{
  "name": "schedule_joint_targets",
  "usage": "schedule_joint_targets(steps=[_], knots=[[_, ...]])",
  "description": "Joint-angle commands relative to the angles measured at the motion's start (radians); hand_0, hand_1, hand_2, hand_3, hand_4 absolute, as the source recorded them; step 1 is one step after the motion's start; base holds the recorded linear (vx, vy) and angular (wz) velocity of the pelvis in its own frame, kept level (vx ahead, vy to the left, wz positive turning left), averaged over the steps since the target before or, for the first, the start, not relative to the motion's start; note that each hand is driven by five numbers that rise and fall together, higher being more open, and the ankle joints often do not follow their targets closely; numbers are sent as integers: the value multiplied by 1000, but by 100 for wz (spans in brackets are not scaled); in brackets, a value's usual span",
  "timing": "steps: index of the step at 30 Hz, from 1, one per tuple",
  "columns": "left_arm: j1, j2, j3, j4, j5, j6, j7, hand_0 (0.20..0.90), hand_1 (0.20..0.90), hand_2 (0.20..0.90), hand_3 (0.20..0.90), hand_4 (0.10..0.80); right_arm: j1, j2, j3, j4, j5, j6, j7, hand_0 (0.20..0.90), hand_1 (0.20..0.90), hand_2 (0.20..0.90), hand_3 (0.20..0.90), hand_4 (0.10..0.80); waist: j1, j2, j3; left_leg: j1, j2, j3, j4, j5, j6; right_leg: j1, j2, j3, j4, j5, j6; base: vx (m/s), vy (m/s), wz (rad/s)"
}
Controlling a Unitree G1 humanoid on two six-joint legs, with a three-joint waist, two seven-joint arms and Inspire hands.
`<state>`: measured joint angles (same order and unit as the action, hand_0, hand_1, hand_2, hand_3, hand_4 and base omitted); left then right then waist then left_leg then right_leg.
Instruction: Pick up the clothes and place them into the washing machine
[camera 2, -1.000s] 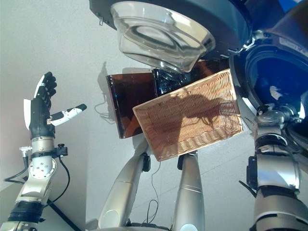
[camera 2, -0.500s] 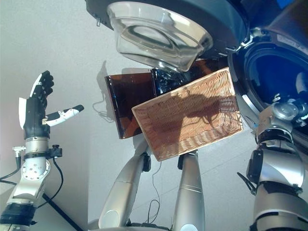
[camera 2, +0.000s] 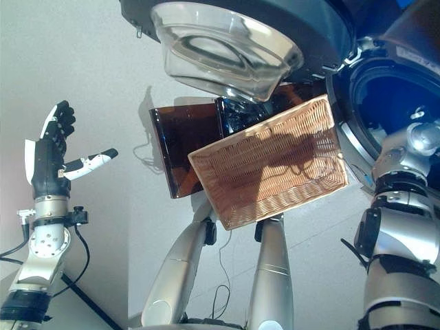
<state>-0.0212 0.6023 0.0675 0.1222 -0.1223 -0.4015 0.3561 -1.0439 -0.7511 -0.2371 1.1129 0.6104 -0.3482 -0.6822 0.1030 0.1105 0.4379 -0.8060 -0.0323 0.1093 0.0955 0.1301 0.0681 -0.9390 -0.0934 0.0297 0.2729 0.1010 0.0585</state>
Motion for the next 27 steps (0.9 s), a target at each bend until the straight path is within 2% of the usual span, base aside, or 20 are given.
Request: schedule_joint_targets(steps=[1,5,6,7,8,20,24,27], knots=[[107,27,53,-74,-21,-98,48,900,900,900,900,800,41,-127,84,-69,-43,-97,-54,200,200,200,200,300,-13,25,-122,-60,-20,-12,-6,-45,-54,-30,18,-49,-102,44,-6,0,0,0],[103,22,53,-77,-18,-98,50,900,900,900,900,800,57,-110,87,-58,-47,-92,-44,200,200,200,200,300,-13,24,-120,-62,-20,-10,-3,-46,-52,-33,17,-49,-99,44,-6,0,0,0],[102,20,55,-76,-19,-97,51,900,900,900,900,800,63,-103,87,-54,-48,-88,-38,354,354,354,354,410,-14,23,-121,-62,-20,-10,-1,-47,-52,-33,18,-48,-99,44,-6,0,0,0],[103,20,55,-76,-19,-97,50,900,900,900,900,800,64,-103,87,-54,-47,-88,-37,746,746,746,746,690,-14,23,-121,-62,-20,-10,0,-47,-52,-33,18,-48,-99,44,-6,0,0,0],[102,20,56,-74,-20,-98,50,900,900,900,900,800,67,-100,89,-48,-48,-84,-30,900,900,900,900,800,-14,23,-122,-62,-20,-10,0,-48,-51,-33,17,-49,-99,44,-7,0,0,0],[91,1,73,-75,-28,-97,47,900,900,900,900,800,123,-57,117,-47,-92,-55,22,900,900,900,900,800,-21,9,-126,-65,-16,-7,7,-49,-53,-34,22,-49,-95,46,-11,0,0,0],[88,-9,75,-69,-28,-95,43,900,900,900,900,800,161,-16,132,-81,-118,-51,43,900,900,900,900,800,-28,-1,-125,-64,-14,-5,12,-51,-52,-32,23,-51,-95,49,-11,0,1,-1],[88,-30,73,-55,-38,-91,30,900,900,900,900,800,253,56,140,-183,-182,-58,45,900,900,900,900,800,-42,-10,-125,-40,-9,-5,19,-63,-52,-7,25,-56,-86,38,-12,5,4,-1]])
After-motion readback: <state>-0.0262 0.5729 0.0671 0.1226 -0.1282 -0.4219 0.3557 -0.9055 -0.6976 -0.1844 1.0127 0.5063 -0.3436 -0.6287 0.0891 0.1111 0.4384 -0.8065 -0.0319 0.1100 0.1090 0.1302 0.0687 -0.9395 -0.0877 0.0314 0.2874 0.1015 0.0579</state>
